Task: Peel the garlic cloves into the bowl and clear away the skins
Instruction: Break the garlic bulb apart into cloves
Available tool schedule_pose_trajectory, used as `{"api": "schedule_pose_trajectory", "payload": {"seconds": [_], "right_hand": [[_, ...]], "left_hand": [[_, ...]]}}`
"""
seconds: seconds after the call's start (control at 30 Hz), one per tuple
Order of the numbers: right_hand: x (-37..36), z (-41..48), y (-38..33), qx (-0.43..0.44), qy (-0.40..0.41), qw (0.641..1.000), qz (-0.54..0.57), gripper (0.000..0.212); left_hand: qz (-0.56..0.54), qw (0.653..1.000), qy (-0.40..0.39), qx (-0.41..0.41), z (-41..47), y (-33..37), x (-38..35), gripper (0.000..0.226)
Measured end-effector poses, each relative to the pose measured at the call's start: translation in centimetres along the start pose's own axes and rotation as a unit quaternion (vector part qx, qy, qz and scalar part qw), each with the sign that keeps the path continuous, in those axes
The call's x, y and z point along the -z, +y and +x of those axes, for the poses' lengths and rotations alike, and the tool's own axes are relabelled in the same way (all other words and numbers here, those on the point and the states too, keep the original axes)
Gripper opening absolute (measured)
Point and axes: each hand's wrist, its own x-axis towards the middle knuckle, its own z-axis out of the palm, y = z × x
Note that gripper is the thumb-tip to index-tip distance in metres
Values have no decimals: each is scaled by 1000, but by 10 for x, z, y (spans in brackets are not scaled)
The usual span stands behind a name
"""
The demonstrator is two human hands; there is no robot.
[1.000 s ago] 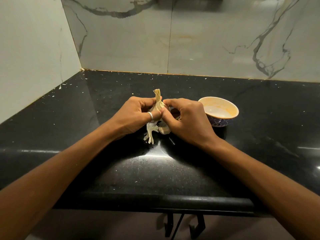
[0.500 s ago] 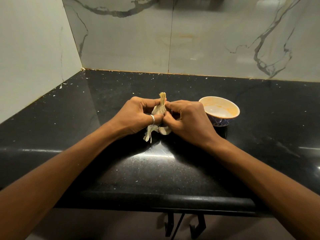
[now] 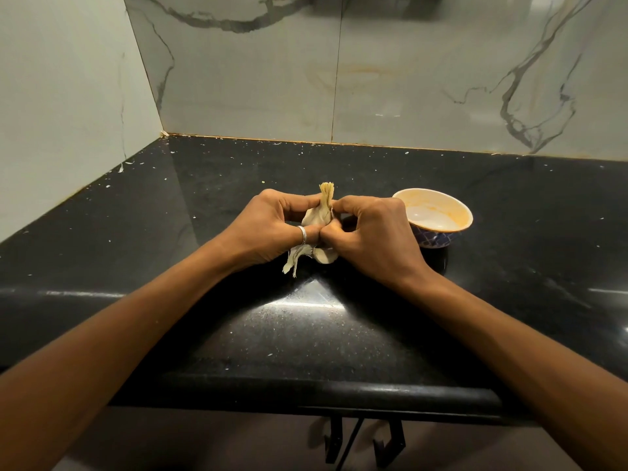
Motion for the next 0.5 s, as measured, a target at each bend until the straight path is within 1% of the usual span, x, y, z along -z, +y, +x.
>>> {"api": "schedule_pose_trajectory", "payload": {"seconds": [0.1,0.2,0.33,0.5], "right_hand": [[0,1,1,-32,16,999,12,14],[2,2,2,-62,27,997,25,4],[4,3,0,-67,11,997,26,8],[3,4,0,-63,6,998,30,9]], "left_hand": [[-9,1000,6,7,0,-1,1,43],[-18,999,39,21,3,-4,4,46],[-44,995,74,43,6,-6,6,46],[-49,995,73,45,7,-5,6,45]]}}
